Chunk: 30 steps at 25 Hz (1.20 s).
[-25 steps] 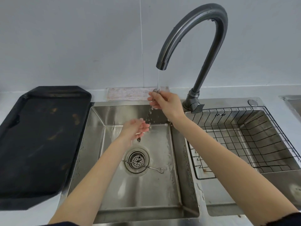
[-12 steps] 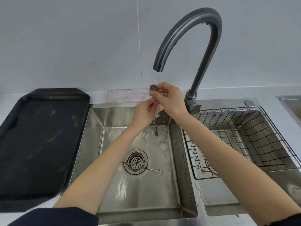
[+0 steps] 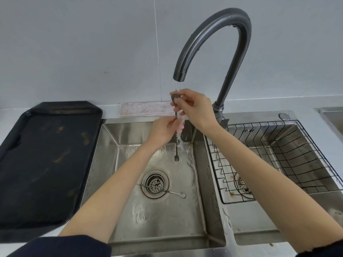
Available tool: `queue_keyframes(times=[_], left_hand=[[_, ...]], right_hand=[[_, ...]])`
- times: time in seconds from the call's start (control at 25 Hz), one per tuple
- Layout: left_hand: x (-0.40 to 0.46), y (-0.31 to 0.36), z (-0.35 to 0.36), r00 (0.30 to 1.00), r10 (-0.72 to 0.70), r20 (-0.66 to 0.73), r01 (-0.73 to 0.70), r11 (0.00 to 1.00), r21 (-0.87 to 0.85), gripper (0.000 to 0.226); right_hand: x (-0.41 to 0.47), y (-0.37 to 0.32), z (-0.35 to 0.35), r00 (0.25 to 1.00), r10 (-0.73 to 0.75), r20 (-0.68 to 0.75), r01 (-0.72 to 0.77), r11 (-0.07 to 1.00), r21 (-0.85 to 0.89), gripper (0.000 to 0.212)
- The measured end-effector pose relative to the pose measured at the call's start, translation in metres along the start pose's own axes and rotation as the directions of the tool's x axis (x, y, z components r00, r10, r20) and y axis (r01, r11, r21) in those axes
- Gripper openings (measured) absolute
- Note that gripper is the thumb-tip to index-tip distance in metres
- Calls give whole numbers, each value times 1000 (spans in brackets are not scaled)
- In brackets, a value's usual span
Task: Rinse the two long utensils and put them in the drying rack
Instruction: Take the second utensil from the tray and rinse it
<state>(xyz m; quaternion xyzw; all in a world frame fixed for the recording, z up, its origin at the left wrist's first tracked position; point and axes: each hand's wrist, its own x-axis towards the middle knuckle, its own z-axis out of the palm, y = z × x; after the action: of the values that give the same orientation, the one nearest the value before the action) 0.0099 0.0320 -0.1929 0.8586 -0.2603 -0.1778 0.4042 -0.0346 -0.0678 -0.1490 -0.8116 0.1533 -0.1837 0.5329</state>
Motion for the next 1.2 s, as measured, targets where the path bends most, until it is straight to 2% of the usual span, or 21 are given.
queue_keyframes(times=[0.08,0.24,0.32,0.4,0.52,0.72,0.88,1.04,1.2], left_hand=[[0,8,-2,1000,12,16,-12,999,-40,40],[1,13,0,993,-31,110,39,997,-71,41],[2,16,-4,993,-9,116,24,991,-129,37],[6,18,-10,995,36,89,-26,993,-111,34],[10,19,-16,996,63,63,-60,997,-46,32],[9,22,-22,993,-41,112,71,958,-276,31],[6,25,-26,985,-4,173,53,960,-274,31],[7,37,-29,990,37,133,-5,973,-232,34],[7,47,-29,994,64,93,-41,973,-227,34]], right_hand=[[-1,1,1,1000,-4,-4,4,999,-33,15],[1,-5,-1,999,-31,-29,29,997,-71,26],[-2,0,-3,999,-20,-51,16,996,-84,24],[-10,14,-6,997,40,-59,-46,994,-99,26],[-32,39,-3,989,143,20,-140,983,-117,31],[-55,74,19,896,381,227,-306,901,-307,31],[-63,97,33,868,452,205,-382,872,-307,27],[-68,104,35,857,480,189,-412,857,-309,26],[-64,104,33,876,462,140,-400,858,-323,24]])
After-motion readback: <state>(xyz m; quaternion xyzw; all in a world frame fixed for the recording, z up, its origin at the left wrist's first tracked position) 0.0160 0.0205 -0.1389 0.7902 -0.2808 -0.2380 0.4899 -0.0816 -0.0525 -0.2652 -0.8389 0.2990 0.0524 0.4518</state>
